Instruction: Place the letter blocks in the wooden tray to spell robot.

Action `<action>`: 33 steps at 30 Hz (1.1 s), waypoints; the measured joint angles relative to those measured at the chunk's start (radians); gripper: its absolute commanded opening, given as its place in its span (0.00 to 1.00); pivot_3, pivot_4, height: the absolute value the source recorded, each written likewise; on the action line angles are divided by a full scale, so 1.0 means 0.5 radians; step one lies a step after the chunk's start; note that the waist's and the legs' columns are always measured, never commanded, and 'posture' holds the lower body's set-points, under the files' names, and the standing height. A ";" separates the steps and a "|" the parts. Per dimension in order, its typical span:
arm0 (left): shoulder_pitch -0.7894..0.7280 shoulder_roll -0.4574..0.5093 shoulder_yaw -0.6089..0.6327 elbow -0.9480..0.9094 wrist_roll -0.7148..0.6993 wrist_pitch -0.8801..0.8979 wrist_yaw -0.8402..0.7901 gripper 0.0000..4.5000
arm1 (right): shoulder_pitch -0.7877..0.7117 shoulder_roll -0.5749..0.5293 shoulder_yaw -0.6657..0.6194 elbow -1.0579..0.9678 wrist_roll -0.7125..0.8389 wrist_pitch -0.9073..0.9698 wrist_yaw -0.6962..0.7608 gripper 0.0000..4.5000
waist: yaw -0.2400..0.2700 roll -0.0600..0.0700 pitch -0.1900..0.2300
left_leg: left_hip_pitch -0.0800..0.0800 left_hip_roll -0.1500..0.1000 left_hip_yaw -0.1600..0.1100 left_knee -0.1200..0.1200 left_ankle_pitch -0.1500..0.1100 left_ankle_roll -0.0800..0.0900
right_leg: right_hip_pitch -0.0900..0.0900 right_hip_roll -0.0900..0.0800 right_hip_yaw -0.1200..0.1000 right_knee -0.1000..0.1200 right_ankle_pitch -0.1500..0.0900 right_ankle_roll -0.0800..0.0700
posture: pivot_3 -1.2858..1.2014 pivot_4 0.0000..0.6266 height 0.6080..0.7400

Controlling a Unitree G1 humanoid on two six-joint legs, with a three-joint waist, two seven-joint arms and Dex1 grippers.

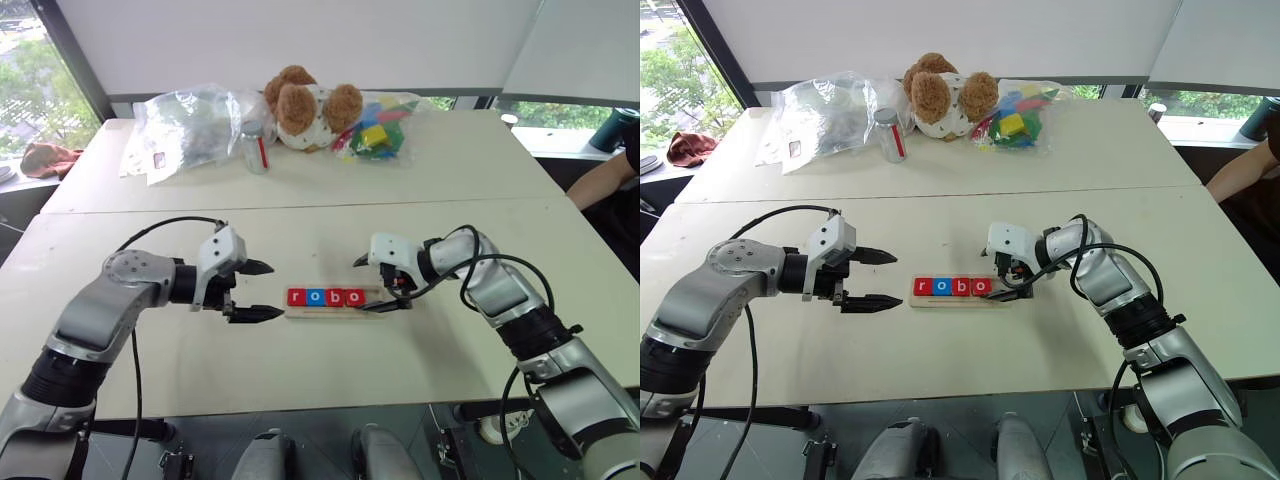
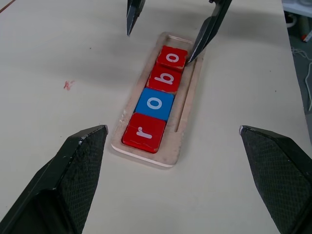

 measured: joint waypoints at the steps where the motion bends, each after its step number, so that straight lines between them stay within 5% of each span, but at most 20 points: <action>1: 0.000 -0.001 0.000 0.000 0.000 -0.001 0.000 1.00 | 0.001 -0.009 -0.031 -0.055 0.042 0.071 0.000 0.98 | 0.001 0.000 0.000 | 0.000 0.000 0.000 0.000 0.000 0.000 | 0.000 0.000 0.000 0.000 0.000 0.000 | 0.52 0.24 1.00; 6: 0.010 -0.001 0.007 -0.040 -0.039 0.005 -0.001 1.00 | 0.016 -0.049 -0.505 -0.335 0.226 0.684 -0.284 0.98 | 0.012 0.000 0.000 | -0.001 0.000 -0.001 0.000 0.000 0.000 | 0.000 -0.002 0.000 0.000 0.000 0.000 | 0.52 0.24 1.00; 11: -0.050 -0.039 0.004 -0.094 -0.098 0.031 -0.008 1.00 | 0.380 0.312 -1.174 -0.842 0.076 1.350 -1.196 0.98 | 0.019 -0.003 -0.004 | -0.004 0.000 -0.006 -0.004 0.006 -0.013 | -0.003 -0.002 0.000 0.000 0.000 0.000 | 0.52 0.24 1.00; 18: -0.202 -0.142 -0.167 -0.050 -0.080 -0.005 -0.127 1.00 | 0.939 0.949 -1.301 -1.312 -0.196 1.628 -2.043 0.98 | -0.015 0.001 -0.005 | -0.011 -0.002 0.003 0.001 0.009 -0.015 | -0.014 0.002 0.008 0.009 0.000 0.000 | 0.52 0.24 1.00; 26: -0.229 -0.145 -0.193 0.001 -0.042 -0.025 -0.160 1.00 | 0.903 1.227 -1.392 -1.253 -0.201 1.619 -2.401 0.98 | -0.010 0.001 -0.004 | 0.003 -0.001 0.002 -0.001 0.005 -0.007 | -0.006 0.007 0.008 0.017 0.000 0.000 | 0.52 0.24 1.00; 33: -0.182 -0.130 -0.171 -0.051 -0.046 -0.002 -0.109 1.00 | 0.756 1.174 -1.446 -0.805 -0.084 1.368 -2.463 0.98 | -0.014 0.001 -0.004 | 0.006 -0.001 0.002 -0.001 0.004 -0.006 | -0.003 0.006 0.008 0.017 0.000 0.000 | 0.52 0.24 1.00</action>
